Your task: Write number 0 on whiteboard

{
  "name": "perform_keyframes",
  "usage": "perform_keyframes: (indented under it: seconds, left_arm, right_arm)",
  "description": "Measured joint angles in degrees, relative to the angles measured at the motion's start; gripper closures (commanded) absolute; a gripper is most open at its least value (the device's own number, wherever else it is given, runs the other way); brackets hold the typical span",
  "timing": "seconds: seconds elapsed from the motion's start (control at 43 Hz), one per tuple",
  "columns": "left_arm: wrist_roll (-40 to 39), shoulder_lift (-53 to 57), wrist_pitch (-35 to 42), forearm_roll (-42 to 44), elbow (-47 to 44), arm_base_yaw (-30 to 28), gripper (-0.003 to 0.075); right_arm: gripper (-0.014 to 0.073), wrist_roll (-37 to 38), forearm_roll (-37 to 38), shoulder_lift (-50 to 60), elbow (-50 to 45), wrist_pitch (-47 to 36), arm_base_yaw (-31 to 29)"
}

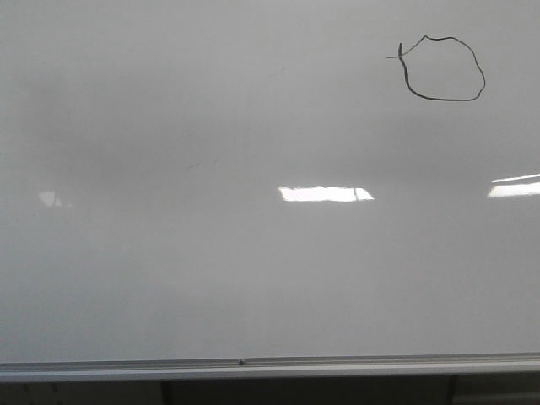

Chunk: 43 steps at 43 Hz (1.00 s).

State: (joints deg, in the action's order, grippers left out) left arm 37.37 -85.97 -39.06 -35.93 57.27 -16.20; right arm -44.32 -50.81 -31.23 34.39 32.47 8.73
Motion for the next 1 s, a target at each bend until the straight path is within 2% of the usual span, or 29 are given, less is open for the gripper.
perform_keyframes:
  seconds: [0.303, 0.559, 0.628, 0.722, 0.908, 1.001]
  left_arm:
    - [0.97, -6.44, 7.48, 0.00, 0.00, 0.00, 0.0739]
    - [2.99, -10.19, 8.70, 0.00, 1.33, 0.00, 0.0736]
    - [3.19, -10.55, 8.46, 0.00, 1.79, 0.00, 0.0715]
    - [3.32, -10.85, 8.20, 0.14, 2.21, 0.00, 0.0640]
    - [3.32, -10.98, 8.07, 0.49, 2.58, 0.00, 0.0393]
    - [3.22, -10.98, 8.07, 1.21, 2.67, 0.00, 0.0293]
  right_arm:
    - [0.0662, 0.10, 0.00, 0.00, 0.00, 0.28, 0.00]
    - [0.0662, 0.10, 0.00, 0.00, 0.00, 0.41, 0.00]
    - [0.0662, 0.10, 0.00, 0.00, 0.00, 0.50, 0.00]
    - [0.0662, 0.10, 0.00, 0.00, 0.00, 0.74, 0.00]
    - [0.0662, 0.10, 0.00, 0.00, 0.00, 1.19, 0.00]
    - [0.0662, 0.10, 0.00, 0.00, 0.00, 1.19, 0.00]
